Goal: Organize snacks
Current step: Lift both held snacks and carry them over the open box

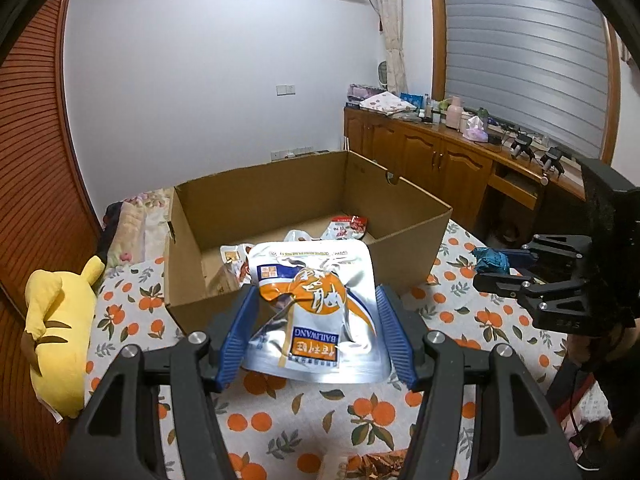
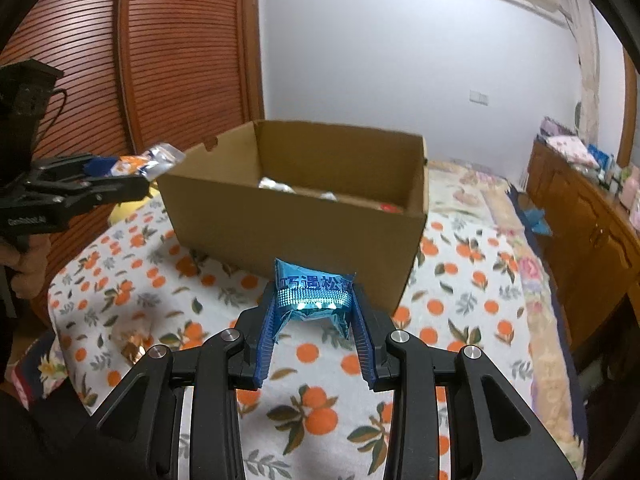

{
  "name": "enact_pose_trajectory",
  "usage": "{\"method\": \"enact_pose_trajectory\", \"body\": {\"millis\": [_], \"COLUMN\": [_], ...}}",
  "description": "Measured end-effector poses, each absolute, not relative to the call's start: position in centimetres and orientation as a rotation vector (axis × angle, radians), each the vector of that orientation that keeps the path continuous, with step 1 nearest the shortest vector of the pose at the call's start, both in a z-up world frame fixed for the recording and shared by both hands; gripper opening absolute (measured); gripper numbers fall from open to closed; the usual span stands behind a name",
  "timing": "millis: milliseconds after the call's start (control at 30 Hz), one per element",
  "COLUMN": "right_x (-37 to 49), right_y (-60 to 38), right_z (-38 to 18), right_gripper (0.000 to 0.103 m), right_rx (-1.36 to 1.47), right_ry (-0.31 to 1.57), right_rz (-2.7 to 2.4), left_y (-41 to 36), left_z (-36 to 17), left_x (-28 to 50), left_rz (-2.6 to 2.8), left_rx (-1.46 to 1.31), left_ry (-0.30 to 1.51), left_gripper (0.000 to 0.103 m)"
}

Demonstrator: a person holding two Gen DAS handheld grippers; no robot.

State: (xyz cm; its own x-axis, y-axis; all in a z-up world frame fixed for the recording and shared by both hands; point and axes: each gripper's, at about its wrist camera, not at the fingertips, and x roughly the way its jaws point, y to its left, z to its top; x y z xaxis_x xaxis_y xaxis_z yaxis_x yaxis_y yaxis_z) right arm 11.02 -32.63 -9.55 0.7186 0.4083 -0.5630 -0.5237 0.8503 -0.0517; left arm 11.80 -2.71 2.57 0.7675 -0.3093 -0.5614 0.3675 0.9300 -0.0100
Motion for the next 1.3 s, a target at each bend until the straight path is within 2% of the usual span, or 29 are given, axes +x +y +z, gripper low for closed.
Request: {"method": "enact_pose_trajectory", "body": {"millis": [967,1300], "right_x": [14.7,17.0], "right_y": [-28.4,-27.8], "right_z": [-3.7,-3.7], "right_gripper": [0.034,0.034], "right_rx": [-0.280,-0.263], "right_ry": [0.461,0.477], "right_rz": [0.549,0.533], "left_y": [-1.9,-1.8], "left_z": [2.6,1.4], "left_x": [19.4,21.8], "left_rz": [-0.283,-0.272], "left_rx": [0.096,0.092], "left_ry": [0.610,0.658], "left_gripper": [0.060,0.060]}}
